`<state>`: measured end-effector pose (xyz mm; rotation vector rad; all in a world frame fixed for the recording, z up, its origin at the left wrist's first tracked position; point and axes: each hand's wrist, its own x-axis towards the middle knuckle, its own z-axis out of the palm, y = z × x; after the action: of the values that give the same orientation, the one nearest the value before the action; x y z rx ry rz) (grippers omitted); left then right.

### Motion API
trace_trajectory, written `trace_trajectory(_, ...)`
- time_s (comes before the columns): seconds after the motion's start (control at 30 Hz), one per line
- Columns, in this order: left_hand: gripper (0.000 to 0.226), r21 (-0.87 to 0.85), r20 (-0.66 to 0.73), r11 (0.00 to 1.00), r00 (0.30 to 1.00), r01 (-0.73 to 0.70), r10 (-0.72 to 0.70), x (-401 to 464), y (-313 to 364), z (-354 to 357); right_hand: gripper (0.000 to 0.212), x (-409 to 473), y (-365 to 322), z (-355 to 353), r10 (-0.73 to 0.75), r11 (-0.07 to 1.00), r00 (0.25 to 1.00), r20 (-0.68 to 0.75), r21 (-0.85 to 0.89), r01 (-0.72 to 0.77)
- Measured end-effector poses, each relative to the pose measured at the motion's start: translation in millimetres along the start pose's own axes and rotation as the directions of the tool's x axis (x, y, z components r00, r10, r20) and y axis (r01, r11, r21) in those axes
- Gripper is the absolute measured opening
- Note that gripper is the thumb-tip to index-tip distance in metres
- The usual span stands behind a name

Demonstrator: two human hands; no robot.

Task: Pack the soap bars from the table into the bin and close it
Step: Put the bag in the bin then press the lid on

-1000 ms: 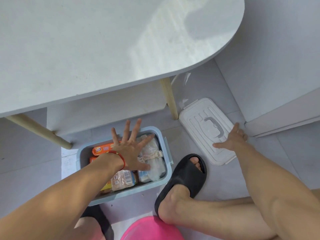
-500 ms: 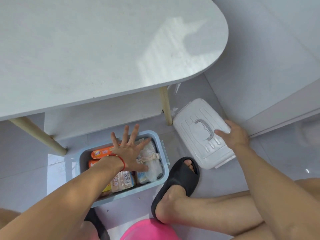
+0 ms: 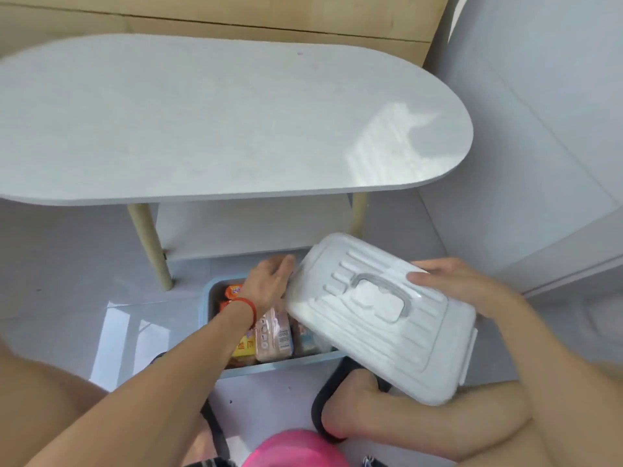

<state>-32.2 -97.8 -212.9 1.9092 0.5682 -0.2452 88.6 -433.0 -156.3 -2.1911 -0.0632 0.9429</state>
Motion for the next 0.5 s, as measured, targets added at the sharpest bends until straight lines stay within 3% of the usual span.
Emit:
trace_trajectory(0.07, 0.050, -0.055, -0.019, 0.995, 0.997, 0.077, -0.079, -7.9, -11.0, -17.7, 0.041, 20.7, -26.7, 40.2, -0.076, 0.997, 0.997, 0.019, -0.012, 0.076)
trace_trajectory(0.13, 0.049, 0.075, -0.139, 0.985, 0.980, 0.155, -0.144, -14.6, -27.5, -35.2, 0.050, 41.5, -45.8, 77.7, -0.147, 0.986, 0.989, 0.004, -0.079, 0.147)
trace_trajectory(0.27, 0.047, 0.257, -0.374, 0.906, 0.899, 0.335, -0.227, -38.8, -62.3, -58.2, 0.049, 67.8, -73.9, 135.1, -0.285, 0.866, 0.958, -0.039, -0.439, 0.240)
trace_trajectory(0.33, 0.045, 0.445, -0.444, 0.795, 0.873, 0.412, -0.204, -50.1, -77.6, -53.4, 0.045, 73.7, -75.2, 156.4, -0.357, 0.742, 0.934, -0.018, -0.613, 0.272)
trace_trajectory(0.4, 0.047, 0.539, -0.438, 0.721, 0.876, 0.436, -0.202, -58.9, -85.5, -43.0, 0.047, 76.2, -66.7, 169.4, -0.336, 0.686, 0.939, -0.068, -0.701, 0.194)
trace_trajectory(0.5, 0.059, 0.567, -0.435, 0.710, 0.884, 0.418, -0.173, -63.4, -93.0, -33.2, 0.054, 72.6, -47.4, 179.2, -0.082, 0.858, 0.977, -0.195, -0.513, -0.030)
